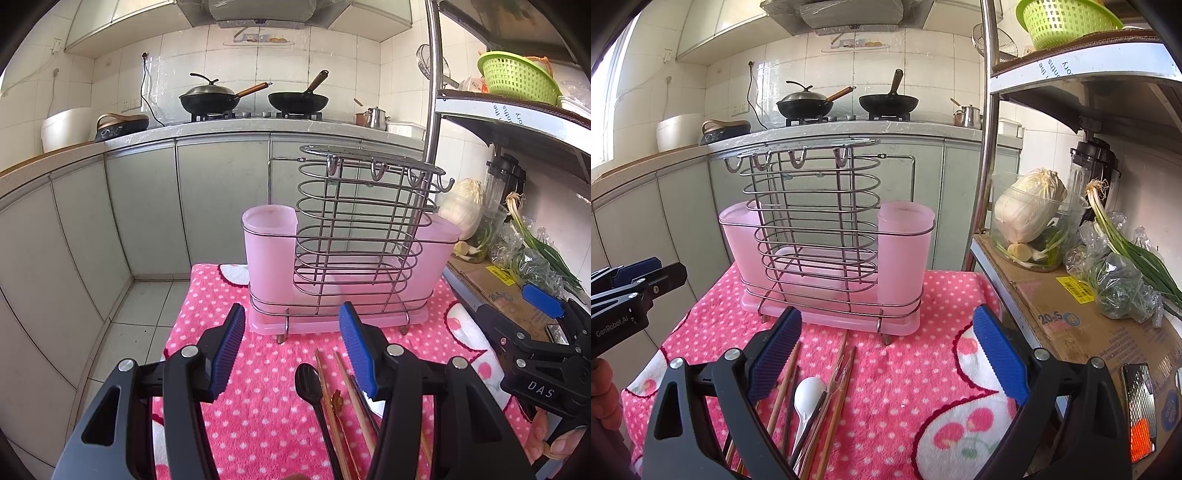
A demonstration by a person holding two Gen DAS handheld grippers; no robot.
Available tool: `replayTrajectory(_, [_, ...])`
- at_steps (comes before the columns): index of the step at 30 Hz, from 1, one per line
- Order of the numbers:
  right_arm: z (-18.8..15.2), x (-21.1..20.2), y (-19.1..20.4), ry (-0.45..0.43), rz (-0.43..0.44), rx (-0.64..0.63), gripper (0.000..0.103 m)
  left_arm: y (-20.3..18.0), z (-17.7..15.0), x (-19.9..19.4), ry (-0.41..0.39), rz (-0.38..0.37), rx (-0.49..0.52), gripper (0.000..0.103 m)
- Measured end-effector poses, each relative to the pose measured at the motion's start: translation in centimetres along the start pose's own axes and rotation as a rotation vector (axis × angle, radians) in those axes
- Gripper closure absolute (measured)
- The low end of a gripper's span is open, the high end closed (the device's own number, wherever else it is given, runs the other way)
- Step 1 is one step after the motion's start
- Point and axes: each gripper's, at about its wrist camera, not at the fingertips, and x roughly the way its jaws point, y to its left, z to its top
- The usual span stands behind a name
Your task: Organize utensils
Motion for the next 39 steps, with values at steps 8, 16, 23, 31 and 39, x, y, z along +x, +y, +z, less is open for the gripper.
replayTrajectory(8, [0.04, -0.18, 0.03, -0.004, 0.002, -0.001, 0.008, 0.11, -0.13, -0.12, -0.007, -0.002, 0.001, 0.050])
replayTrajectory(16, [0.12, -0.44, 0.11, -0.009, 0.003, -0.002, 0.008, 0.13, -0.12, -0.26, -0.013, -0.003, 0.002, 0.050])
replayTrajectory(23, [0.14, -0.48, 0.13, -0.009, 0.002, -0.002, 0.008, 0.22, -0.23, -0.34, -0.017, -0.004, 0.004, 0.050])
replayTrajectory(31, [0.21, -0.67, 0.07, -0.014, 0.004, 0.000, 0.008, 0.15, -0.27, -0.38, -0.016, -0.005, 0.003, 0.050])
replayTrajectory(39, [0.38, -0.61, -0.07, -0.009, 0.005, 0.001, 0.008, 0.24, -0.50, -0.11, -0.003, -0.006, 0.005, 0.050])
